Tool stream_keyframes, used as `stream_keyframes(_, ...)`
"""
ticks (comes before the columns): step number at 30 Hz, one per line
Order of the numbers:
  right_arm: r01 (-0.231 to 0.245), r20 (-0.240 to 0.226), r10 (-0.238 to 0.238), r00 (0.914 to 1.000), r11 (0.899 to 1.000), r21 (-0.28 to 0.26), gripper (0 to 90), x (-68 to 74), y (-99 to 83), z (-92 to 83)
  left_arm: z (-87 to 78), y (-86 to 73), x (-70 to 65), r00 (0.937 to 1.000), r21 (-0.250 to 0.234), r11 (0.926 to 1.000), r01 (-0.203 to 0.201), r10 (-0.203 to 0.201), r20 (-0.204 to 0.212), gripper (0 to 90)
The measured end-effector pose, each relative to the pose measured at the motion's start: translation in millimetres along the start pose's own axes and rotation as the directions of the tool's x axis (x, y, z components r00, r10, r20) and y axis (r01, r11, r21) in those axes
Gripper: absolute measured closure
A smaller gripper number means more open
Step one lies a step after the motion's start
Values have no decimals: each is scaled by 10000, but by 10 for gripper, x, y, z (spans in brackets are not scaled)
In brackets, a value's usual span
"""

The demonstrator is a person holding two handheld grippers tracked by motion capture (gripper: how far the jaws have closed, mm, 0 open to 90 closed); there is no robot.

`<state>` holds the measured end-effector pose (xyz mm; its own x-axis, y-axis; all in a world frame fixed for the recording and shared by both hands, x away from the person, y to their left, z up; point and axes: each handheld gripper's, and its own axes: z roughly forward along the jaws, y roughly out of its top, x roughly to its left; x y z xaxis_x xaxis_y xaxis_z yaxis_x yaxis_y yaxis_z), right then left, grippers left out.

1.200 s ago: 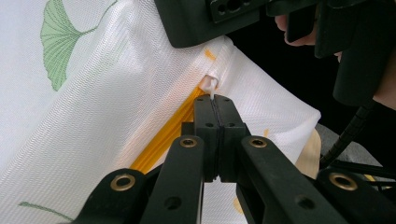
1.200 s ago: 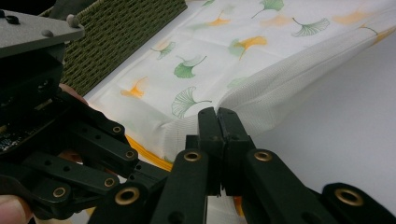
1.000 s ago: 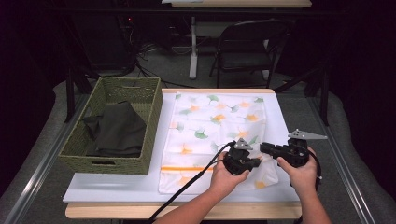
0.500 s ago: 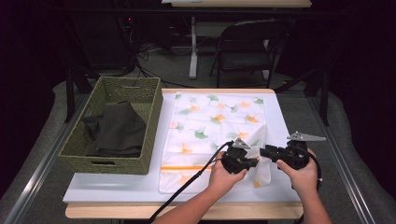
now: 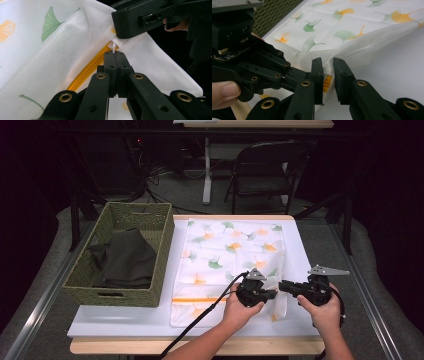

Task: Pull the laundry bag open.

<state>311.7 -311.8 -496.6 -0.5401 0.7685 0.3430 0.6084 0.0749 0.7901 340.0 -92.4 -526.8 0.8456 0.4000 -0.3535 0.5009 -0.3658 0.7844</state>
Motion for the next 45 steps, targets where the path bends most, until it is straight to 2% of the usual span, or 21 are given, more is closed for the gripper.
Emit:
stream_keyframes(4, -101, -115, 100, 9999, 9999, -89, 800, -7, -9, -12, -5, -3, -3, 10000, -73, 10000, -23, 23, 8, 894)
stream_keyframes(6, -228, -208, 225, 9995, 9996, -174, 802, -12, -21, -10, -6, -3, -2, 10000, -223, 9998, 15, -16, -27, 863)
stream_keyframes(11, -183, -206, 180, 9996, 9997, -163, 804, -1, -22, -8, -6, 1, 0, 10000, -259, 9997, 6, -7, -31, 870)
stream_keyframes(19, -170, -161, 168, 9997, 9998, -127, 806, -1, -27, -5, -11, 6, 2, 10000, -122, 9999, 41, -41, -29, 877)
stream_keyframes(27, -71, -49, 71, 10000, 9999, -88, 816, 3, -21, -14, -22, 17, 24, 9992, -55, 9993, 366, -365, 168, 900)
stream_keyframes(45, 19, 45, -19, 10000, 10000, -2, 820, 10, -24, -10, -34, 0, 26, 9993, 153, 9993, 330, -333, 143, 900)
